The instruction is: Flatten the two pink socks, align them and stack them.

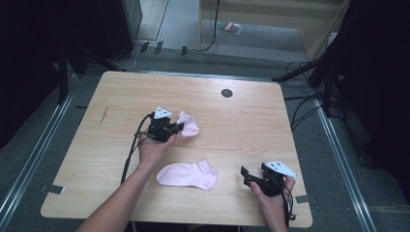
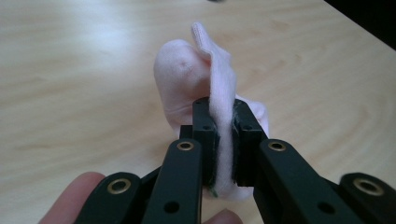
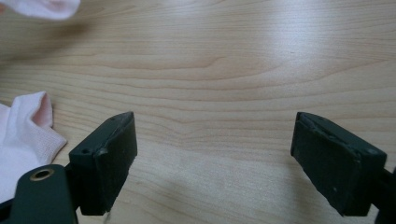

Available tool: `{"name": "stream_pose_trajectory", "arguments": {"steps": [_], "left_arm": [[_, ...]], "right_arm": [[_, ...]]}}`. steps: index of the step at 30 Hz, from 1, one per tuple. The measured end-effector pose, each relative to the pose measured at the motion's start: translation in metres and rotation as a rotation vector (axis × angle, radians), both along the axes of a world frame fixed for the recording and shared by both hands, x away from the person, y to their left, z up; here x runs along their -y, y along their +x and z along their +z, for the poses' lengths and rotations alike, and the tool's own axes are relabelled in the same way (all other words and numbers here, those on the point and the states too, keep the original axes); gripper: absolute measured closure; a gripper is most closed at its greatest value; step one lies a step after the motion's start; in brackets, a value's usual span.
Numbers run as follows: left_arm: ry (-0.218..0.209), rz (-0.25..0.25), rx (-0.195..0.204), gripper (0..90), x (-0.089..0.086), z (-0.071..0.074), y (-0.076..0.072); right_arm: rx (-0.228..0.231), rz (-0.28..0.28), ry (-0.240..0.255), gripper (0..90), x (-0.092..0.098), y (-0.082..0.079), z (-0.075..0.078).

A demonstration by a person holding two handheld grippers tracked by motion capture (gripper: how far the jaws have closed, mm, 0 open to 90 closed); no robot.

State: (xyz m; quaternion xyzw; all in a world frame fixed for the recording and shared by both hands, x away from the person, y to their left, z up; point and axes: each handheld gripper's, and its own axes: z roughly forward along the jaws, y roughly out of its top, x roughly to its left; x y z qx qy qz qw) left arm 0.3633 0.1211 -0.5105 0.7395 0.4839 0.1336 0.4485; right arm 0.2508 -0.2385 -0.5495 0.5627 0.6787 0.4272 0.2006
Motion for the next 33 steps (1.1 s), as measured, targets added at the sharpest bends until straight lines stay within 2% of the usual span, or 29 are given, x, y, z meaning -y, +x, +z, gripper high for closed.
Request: {"name": "stream_pose_trajectory", "arguments": {"steps": [2,4,6,8,9,10,12,13,14,15,17,20,22,23,26,29,31,33], "left_arm": [[0.017,-0.018,-0.006,83.3,0.004,-0.006,-0.005],[0.02,-0.039,-0.039,82.3,0.006,-0.014,-0.007],[0.033,-0.032,-0.035,78.5,0.005,-0.018,-0.008],[-0.005,-0.035,-0.047,66.3,0.002,-0.019,-0.009],[-0.005,-0.035,-0.047,61.0,0.002,-0.019,-0.009],[-0.028,-0.041,-0.037,58.6,-0.003,-0.016,-0.012],[-0.045,-0.05,-0.021,58.0,-0.011,-0.011,-0.016],[-0.054,-0.042,-0.002,59.0,-0.017,-0.008,-0.019],[-0.068,-0.029,0.012,60.7,-0.025,-0.005,-0.023],[-0.081,-0.016,0.017,62.4,-0.034,-0.003,-0.026],[-0.104,0.024,0.02,63.6,-0.054,-0.001,-0.035],[-0.113,0.053,0.039,63.6,-0.075,-0.005,-0.047],[-0.125,0.08,0.047,63.3,-0.092,-0.009,-0.058],[-0.132,0.092,0.049,62.8,-0.098,-0.012,-0.062],[-0.162,0.124,0.048,62.6,-0.113,-0.02,-0.072],[-0.162,0.137,0.041,62.0,-0.12,-0.026,-0.075],[-0.172,0.149,0.049,62.0,-0.122,-0.028,-0.077],[-0.159,0.165,0.065,62.3,-0.121,-0.031,-0.078]], "right_arm": [[0.001,0.0,-0.003,14.6,0.0,0.0,0.0],[0.005,0.001,-0.006,14.6,0.0,0.0,0.0],[0.005,0.001,-0.006,14.6,0.0,0.0,0.0],[0.006,0.0,-0.006,14.6,0.0,0.0,0.0],[0.007,-0.002,-0.007,14.7,0.0,0.0,0.0],[0.013,-0.008,-0.006,15.1,0.0,-0.001,0.0],[0.029,-0.024,-0.024,16.0,0.0,-0.002,0.002],[0.035,-0.031,-0.04,20.6,-0.001,-0.003,0.004],[0.033,-0.028,-0.039,29.2,-0.003,-0.002,0.007],[0.029,-0.012,-0.028,37.6,-0.005,-0.002,0.01],[0.052,0.011,-0.015,45.9,-0.014,0.0,0.02],[0.078,0.09,-0.013,58.7,-0.034,0.008,0.035],[0.095,0.148,-0.014,61.8,-0.048,0.015,0.04],[0.095,0.183,-0.03,62.8,-0.06,0.022,0.042],[0.07,0.242,-0.056,65.2,-0.086,0.041,0.038],[0.038,0.29,-0.08,67.5,-0.111,0.063,0.033],[0.016,0.313,-0.075,69.1,-0.123,0.074,0.033],[-0.004,0.336,-0.078,68.4,-0.132,0.085,0.032]]}}
